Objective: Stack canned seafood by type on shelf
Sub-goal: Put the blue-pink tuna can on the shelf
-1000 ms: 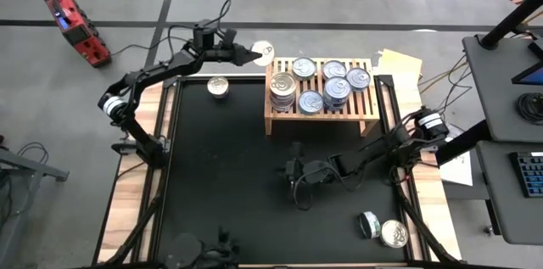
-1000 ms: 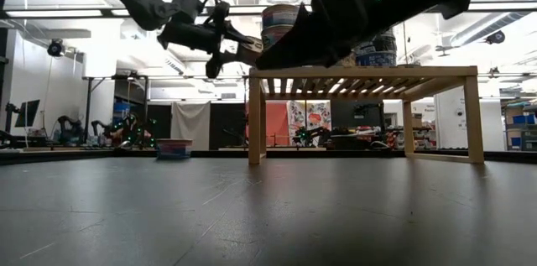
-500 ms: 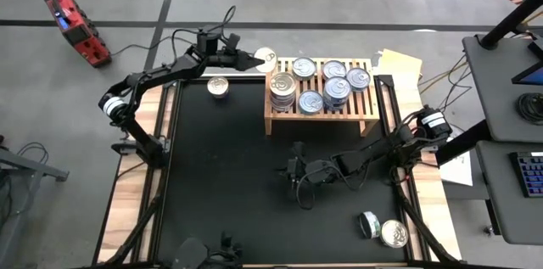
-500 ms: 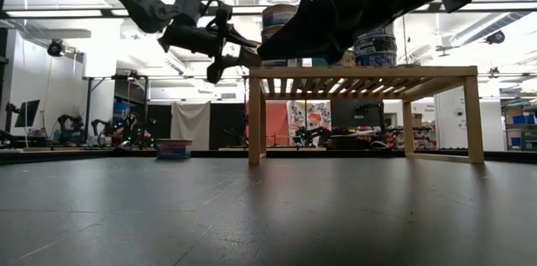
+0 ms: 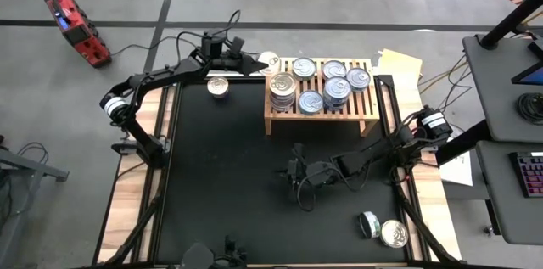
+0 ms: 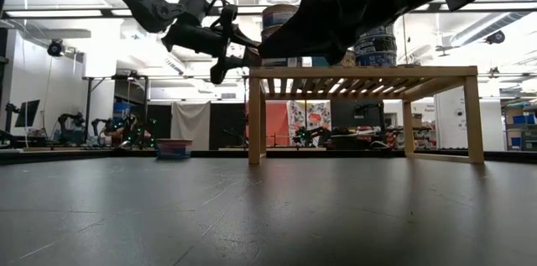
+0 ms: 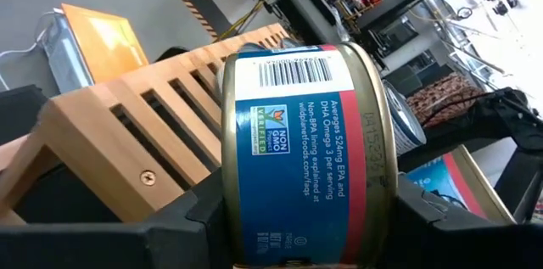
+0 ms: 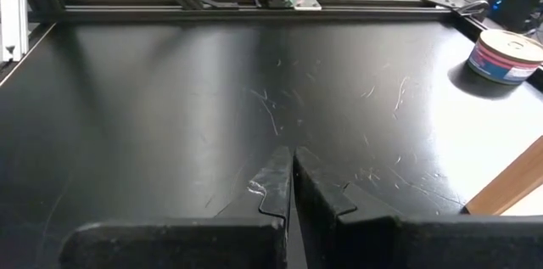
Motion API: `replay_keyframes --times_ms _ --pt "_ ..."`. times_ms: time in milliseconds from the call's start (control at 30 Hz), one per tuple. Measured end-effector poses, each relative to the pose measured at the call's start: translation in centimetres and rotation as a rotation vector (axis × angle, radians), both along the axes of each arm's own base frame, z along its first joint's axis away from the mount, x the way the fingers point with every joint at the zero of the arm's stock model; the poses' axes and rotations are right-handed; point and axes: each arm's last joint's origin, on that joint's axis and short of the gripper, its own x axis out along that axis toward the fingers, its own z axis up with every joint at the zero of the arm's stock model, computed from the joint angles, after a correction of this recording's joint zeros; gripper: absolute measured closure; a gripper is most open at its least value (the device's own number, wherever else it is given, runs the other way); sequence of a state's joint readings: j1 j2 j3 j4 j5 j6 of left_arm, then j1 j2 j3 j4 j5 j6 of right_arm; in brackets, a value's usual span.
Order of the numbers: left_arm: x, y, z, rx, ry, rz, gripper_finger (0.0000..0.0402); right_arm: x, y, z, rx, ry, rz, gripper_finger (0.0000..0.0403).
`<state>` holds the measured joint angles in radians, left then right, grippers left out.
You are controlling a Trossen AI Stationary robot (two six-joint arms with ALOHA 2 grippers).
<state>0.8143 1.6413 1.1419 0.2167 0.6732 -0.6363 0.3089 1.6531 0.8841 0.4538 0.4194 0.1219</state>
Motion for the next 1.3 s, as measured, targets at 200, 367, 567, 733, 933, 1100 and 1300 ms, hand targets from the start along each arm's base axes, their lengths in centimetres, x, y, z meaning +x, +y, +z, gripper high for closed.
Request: replay_keyframes --times_ms 200,367,567,733,933,1100,1300 --pt "0.3 0.0 -0.3 -0.003 0.010 0.004 0.0229 -0.1 0.3 0.0 0.001 0.000 0.009 0.0394" --pt "0.6 0.1 -1.0 -0.018 0.023 -0.001 0.0229 -0.1 0.3 0.0 0.002 0.000 0.009 0.0394" --pt "0.9 0.1 -1.5 -0.028 0.030 -0.006 0.0229 -0.1 0.3 0.0 0.008 -0.001 0.007 0.0394" --pt "0.9 0.2 -1.7 -0.032 0.036 -0.007 0.0229 -0.1 0.3 0.0 0.007 -0.001 0.007 0.0394" --pt "1.1 0.3 -2.3 -0.047 0.050 -0.010 0.0228 -0.1 0.3 0.0 0.007 -0.001 0.007 0.0394" --pt "1.2 0.4 -2.6 -0.034 0.058 -0.016 0.0187 -0.1 0.3 0.0 0.007 -0.001 0.007 0.0394" --pt "1.2 0.4 -2.6 -0.036 0.059 -0.014 0.0176 -0.1 0.3 0.0 0.006 -0.001 0.006 0.0394"
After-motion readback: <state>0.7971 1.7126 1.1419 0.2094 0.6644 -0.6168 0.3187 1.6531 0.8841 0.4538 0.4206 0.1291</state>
